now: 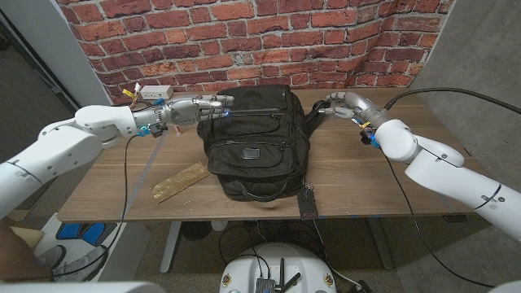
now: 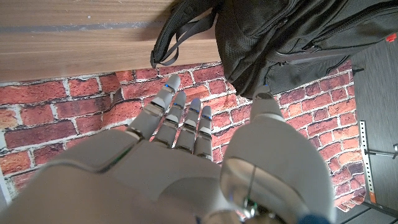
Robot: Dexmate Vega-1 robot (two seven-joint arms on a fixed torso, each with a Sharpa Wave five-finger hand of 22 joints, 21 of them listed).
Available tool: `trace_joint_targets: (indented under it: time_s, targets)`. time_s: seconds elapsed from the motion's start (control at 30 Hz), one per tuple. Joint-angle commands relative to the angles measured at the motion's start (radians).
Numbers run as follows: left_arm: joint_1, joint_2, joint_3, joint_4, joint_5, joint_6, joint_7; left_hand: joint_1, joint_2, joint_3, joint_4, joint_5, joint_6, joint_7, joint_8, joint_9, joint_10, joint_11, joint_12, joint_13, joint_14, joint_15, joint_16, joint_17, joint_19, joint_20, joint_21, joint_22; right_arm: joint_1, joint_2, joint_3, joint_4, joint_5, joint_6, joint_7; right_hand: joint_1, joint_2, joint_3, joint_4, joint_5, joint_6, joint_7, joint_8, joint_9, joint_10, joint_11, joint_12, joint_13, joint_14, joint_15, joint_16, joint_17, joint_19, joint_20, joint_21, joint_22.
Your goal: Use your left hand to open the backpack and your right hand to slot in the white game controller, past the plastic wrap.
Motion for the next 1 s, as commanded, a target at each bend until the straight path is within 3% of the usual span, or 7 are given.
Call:
trace_joint_targets:
  time_s: [0.03, 0.27, 0.6, 1.0]
  targets:
    - [0.074, -0.055, -0.039, -0.016, 0.028, -0.077, 0.131, -0.017, 0.004, -0.007, 0.001, 0.000, -0.020, -0.011, -0.002, 0.001, -0.014, -0.002, 0.004, 0.000, -0.010, -0.001, 0.007, 0.001, -0.006, -0.049, 0.004, 0.002, -0.021, 0.008, 0.024, 0.023, 0.041, 0.038, -0.029, -0.012, -0.001, -0.004, 0.002, -0.001, -0.005, -0.003, -0.002, 0.003, 0.000, -0.005, -0.002, -0.002, -0.017, -0.015, -0.008, 0.000, -0.009, -0.002, -0.002, 0.003]
    - [0.103, -0.133, -0.047, -0.001, 0.058, -0.167, 0.209, -0.026, 0.012, -0.008, 0.000, 0.002, -0.009, -0.012, 0.008, 0.000, -0.001, -0.009, 0.011, 0.000, 0.004, -0.008, 0.013, 0.001, 0.011, -0.060, 0.010, 0.002, -0.030, 0.018, 0.040, 0.049, 0.076, 0.074, -0.039, -0.029, 0.004, -0.008, 0.011, -0.004, -0.013, -0.001, -0.005, 0.002, -0.001, -0.008, -0.003, -0.006, -0.026, -0.015, -0.012, -0.001, -0.014, -0.007, -0.003, 0.002]
    - [0.131, -0.199, -0.043, -0.010, 0.093, -0.199, 0.324, -0.033, 0.016, -0.009, -0.002, 0.003, 0.005, -0.013, 0.014, 0.000, 0.005, -0.013, 0.014, -0.001, 0.007, -0.018, 0.013, 0.001, 0.016, -0.061, 0.011, 0.002, -0.027, 0.044, 0.056, 0.129, 0.135, 0.181, -0.042, -0.093, 0.022, -0.022, 0.048, -0.017, -0.020, 0.003, -0.006, 0.001, -0.011, -0.007, -0.006, -0.013, -0.039, -0.010, -0.019, -0.003, -0.023, -0.007, -0.004, 0.001]
    - [0.143, -0.270, -0.022, -0.014, 0.149, -0.223, 0.453, -0.042, 0.021, -0.010, -0.003, 0.003, 0.021, -0.019, 0.018, 0.000, 0.013, -0.022, 0.016, -0.001, 0.010, -0.029, 0.013, 0.001, 0.019, -0.062, 0.011, 0.002, -0.011, 0.096, 0.062, 0.235, 0.203, 0.316, -0.040, -0.141, 0.031, -0.031, 0.072, -0.021, -0.028, 0.006, -0.009, -0.002, -0.027, -0.009, -0.012, -0.020, -0.060, -0.009, -0.030, -0.008, -0.043, -0.008, -0.010, 0.000]
